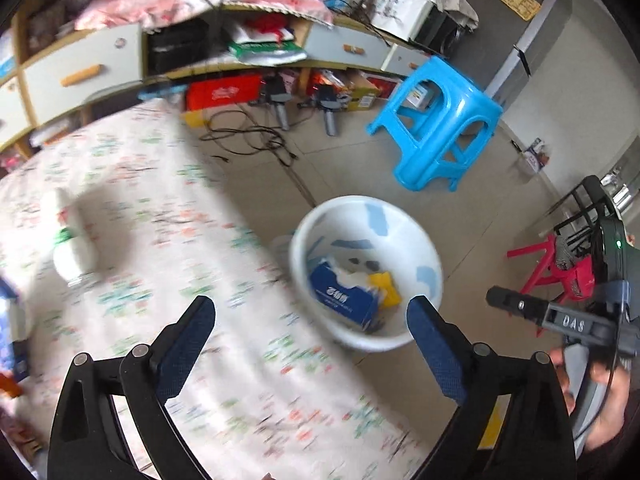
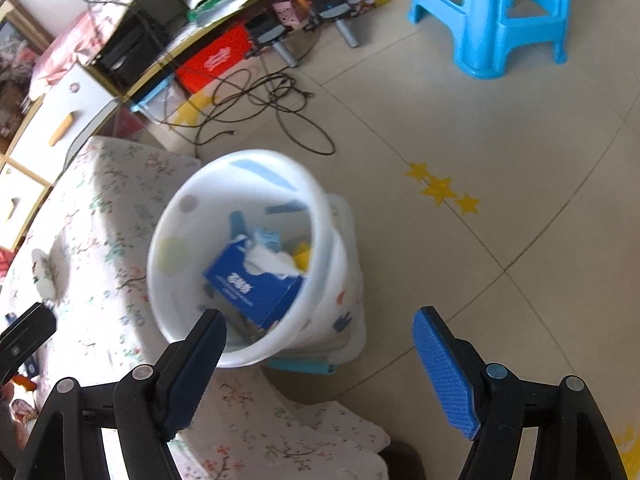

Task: Collect trash
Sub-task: 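Release the almond box over the wastebasket and grasp the white bottle with the left gripper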

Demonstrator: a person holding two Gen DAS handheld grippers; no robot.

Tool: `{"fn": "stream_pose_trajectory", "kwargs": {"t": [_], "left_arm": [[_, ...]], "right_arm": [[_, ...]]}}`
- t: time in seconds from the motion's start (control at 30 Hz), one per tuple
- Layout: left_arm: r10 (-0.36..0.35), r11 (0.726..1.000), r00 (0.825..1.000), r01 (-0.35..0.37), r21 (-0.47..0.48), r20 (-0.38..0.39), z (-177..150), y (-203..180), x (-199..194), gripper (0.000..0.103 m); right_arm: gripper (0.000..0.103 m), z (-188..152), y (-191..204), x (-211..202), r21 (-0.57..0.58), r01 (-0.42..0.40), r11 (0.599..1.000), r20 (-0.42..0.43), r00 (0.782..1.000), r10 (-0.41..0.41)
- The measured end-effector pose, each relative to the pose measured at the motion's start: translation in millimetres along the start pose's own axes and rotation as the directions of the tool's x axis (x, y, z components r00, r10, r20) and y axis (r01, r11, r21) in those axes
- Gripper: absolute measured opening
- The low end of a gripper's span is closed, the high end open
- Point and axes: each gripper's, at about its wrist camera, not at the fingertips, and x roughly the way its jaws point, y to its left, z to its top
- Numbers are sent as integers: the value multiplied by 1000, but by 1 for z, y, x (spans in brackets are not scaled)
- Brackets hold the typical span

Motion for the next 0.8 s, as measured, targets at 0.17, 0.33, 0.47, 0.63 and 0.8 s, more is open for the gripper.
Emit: {"fn": "stream_pose_trajectory", "kwargs": {"t": [0.17,0.33,0.47,0.63,0.8], "left_arm": [[84,996,996,-84,-2,24,-23,40,-44,99],[168,986,986,-168,-22,22,-52,80,-79,100],[197,980,980,-197,-36,-11,-81,106,-99,100],[176,980,980,-184,-78,-97,-121,138,-104,100],[159,983,979,-169,-69,-126,-153,142,-106,100]], "right_arm": [[84,-10,35,-1,-93,-2,996,1,1000,2],[84,-25,69,1,-161,-24,987,-16,1000,22],[86,-40,96,-1,-203,-59,977,-31,998,54],[87,-60,124,1,-254,-77,964,-51,997,66],[87,-77,145,8,-303,-68,951,-73,996,48]]}}
